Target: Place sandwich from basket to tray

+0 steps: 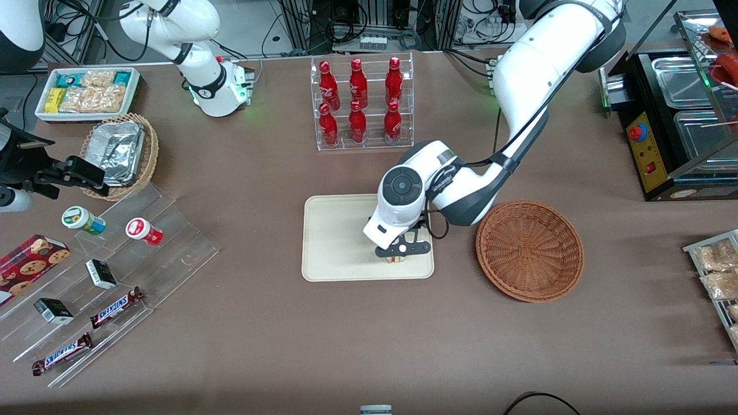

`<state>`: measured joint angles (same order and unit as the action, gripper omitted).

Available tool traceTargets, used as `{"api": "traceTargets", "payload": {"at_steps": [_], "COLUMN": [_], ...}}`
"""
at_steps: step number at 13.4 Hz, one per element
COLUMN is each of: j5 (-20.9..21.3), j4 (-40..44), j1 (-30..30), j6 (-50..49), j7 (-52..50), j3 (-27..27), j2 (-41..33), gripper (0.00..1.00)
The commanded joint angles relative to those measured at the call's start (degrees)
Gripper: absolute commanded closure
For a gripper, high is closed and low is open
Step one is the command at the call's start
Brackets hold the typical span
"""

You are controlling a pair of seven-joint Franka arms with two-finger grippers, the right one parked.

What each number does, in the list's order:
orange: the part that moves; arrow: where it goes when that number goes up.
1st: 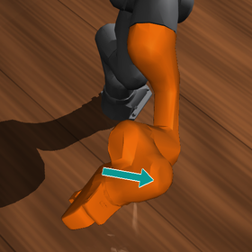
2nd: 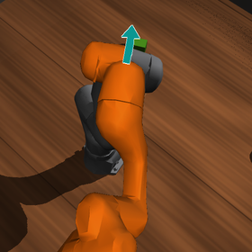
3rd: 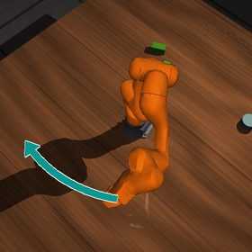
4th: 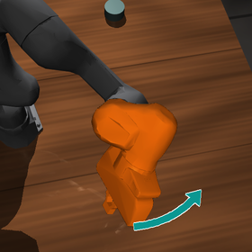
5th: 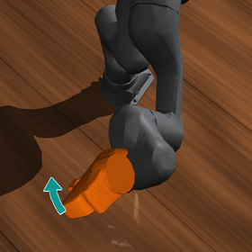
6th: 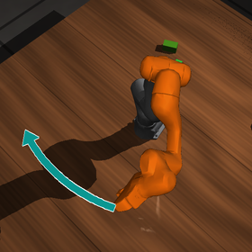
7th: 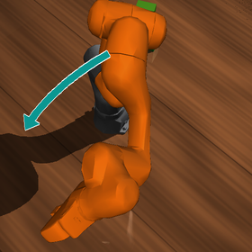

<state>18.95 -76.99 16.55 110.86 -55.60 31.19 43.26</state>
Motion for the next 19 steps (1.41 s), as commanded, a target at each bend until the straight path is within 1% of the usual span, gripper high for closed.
{"api": "traceTargets", "payload": {"at_steps": [1,9,10,13,15,17,19], "j5": [-0.66,-2.69,-2.78,-5.14,-5.32,-7.77,-7.96], "j4": [-0.35,-1.06,-1.14,-1.23,-1.23,-1.32,-1.76], "j1": [-2.03,-15.38,-17.14,-21.89,-25.06,-28.83,-32.09], "j6": [-3.62,-10.83,-11.54,-16.1,-18.91,-21.82,-24.28], "j7": [-4.16,-3.02,-1.46,5.48,10.75,16.81,22.27], "j3": [-0.17,0.01,0.18,0.18,0.18,0.18,0.18], "j2": [-4.49,-14.51,-15.39,-18.12,-20.05,-22.15,-24.09], "gripper": [0.0,0.0,0.0,0.0,0.0,0.0,0.0]}}
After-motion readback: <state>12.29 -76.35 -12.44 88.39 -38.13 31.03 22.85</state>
